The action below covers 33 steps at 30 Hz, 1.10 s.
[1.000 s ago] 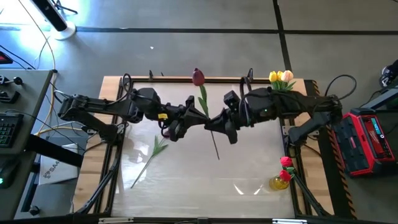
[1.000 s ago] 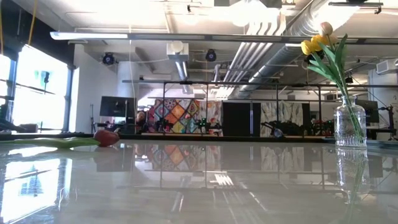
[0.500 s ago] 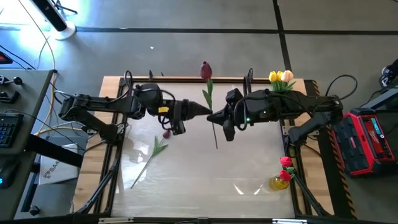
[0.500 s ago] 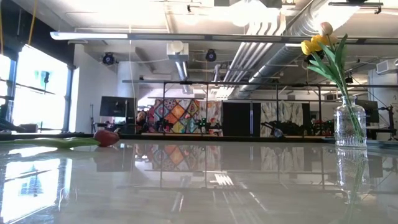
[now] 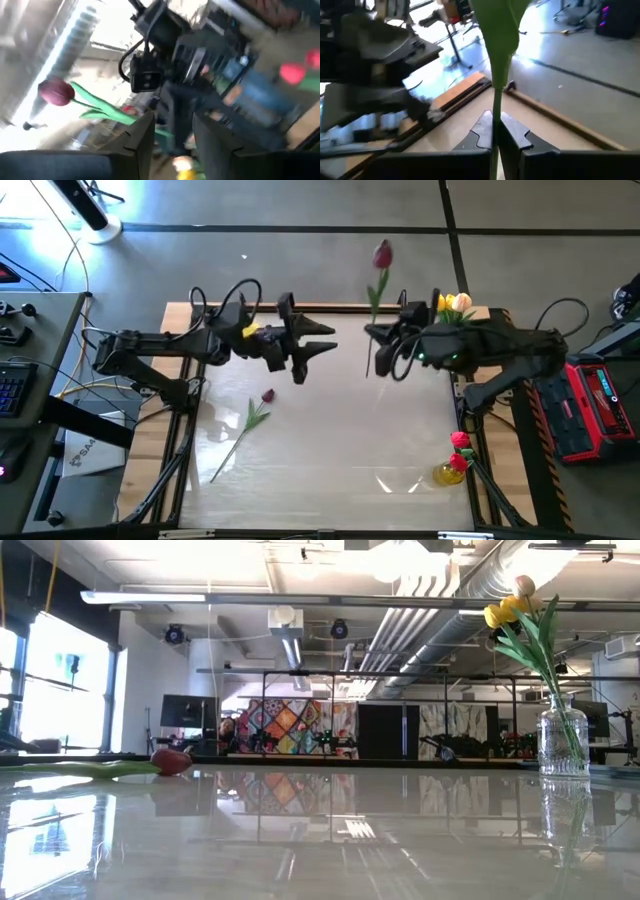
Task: Sort flowers into vase by color
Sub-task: Put the right dark red tulip into the yellow vase
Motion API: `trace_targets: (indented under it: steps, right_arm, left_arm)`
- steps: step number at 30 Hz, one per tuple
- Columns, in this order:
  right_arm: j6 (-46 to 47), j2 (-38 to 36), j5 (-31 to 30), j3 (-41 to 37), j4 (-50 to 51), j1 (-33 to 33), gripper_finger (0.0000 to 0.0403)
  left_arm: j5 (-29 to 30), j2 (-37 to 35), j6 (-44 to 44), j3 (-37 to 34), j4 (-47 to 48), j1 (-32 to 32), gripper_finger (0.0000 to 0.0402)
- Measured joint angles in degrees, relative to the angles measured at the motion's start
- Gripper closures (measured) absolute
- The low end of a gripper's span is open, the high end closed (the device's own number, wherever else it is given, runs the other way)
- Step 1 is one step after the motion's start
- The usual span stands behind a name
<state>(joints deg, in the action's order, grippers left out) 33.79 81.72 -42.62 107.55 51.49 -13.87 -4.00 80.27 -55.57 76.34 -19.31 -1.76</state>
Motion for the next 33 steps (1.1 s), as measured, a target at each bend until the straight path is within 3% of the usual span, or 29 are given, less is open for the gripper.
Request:
trace_targets:
  steps: [9,16,24,33]
  right_arm:
    - [-6.6,-3.3,-4.1,0.0,0.1,-2.5,0.0403]
    - [-12.8,-5.4,-3.3,0.0,0.0,-2.7,0.0403]
    - [-19.0,-7.7,2.8,0.1,1.1,-2.8,0.0403]
    - [-19.9,-8.9,1.1,0.0,7.8,-6.0,0.0403]
  left_arm:
    - [-1.1,0.0,32.2,0.0,5.7,-4.2,0.0272]
    - [-7.7,-1.6,52.3,0.0,12.4,-7.2,0.0272]
    - [-9.1,-4.2,58.6,0.0,19.4,-7.5,0.0256]
    - [-8.8,-4.6,59.5,0.0,19.6,-7.5,0.0250]
